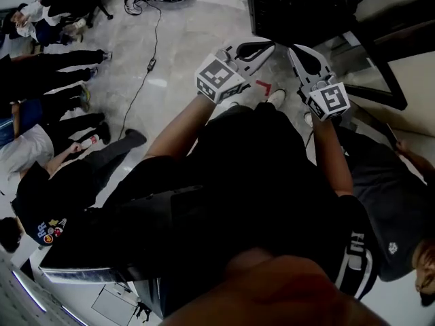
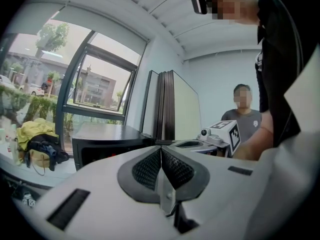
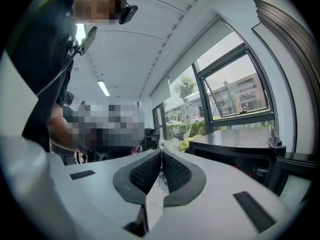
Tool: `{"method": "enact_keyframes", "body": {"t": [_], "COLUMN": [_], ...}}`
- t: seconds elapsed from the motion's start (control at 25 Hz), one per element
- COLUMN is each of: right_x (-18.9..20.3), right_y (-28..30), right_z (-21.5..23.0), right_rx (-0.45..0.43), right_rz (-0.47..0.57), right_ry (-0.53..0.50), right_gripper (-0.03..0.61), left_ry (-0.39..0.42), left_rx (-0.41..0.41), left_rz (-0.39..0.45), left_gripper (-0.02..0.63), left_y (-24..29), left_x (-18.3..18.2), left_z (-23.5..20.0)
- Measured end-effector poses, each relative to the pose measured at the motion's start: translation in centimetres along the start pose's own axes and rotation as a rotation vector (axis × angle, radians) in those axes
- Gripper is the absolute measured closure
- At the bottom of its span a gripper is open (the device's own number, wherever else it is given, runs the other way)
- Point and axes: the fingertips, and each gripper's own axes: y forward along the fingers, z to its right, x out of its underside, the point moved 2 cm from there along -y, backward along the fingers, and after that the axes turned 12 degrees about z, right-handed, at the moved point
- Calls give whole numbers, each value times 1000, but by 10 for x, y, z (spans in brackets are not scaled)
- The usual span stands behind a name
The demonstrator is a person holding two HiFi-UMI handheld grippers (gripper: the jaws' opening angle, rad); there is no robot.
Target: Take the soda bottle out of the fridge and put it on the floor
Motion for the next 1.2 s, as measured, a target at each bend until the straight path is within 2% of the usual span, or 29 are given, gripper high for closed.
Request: {"method": "enact_keyframes", "body": {"t": [0.24, 0.64, 0.76, 0.96, 1.12, 1.2], "right_x": [27, 98, 125, 163, 193, 204], "right_y": [15, 72, 88, 104, 109, 111], "right_z": [71, 163, 194, 234, 259, 271], "right_rx": [27, 199, 260, 370, 419, 423], "right_rz": [-34, -90, -85, -56, -25, -21], "right_ry": [17, 7, -6, -23, -21, -35], "right_gripper": [565, 563, 549, 481, 355, 313], "left_ry": [40, -5, 2, 2, 0, -20], "left_rx": [-42, -85, -103, -112, -119, -135], "left_rz": [-26, -45, -29, 5, 34, 56], "left_gripper": [608, 607, 607, 607, 607, 607], "left_y": [51, 89, 104, 119, 126, 129], "left_x": [23, 87, 113, 152, 185, 198], "left_z": [-29, -122, -157, -189, -201, -208]}}
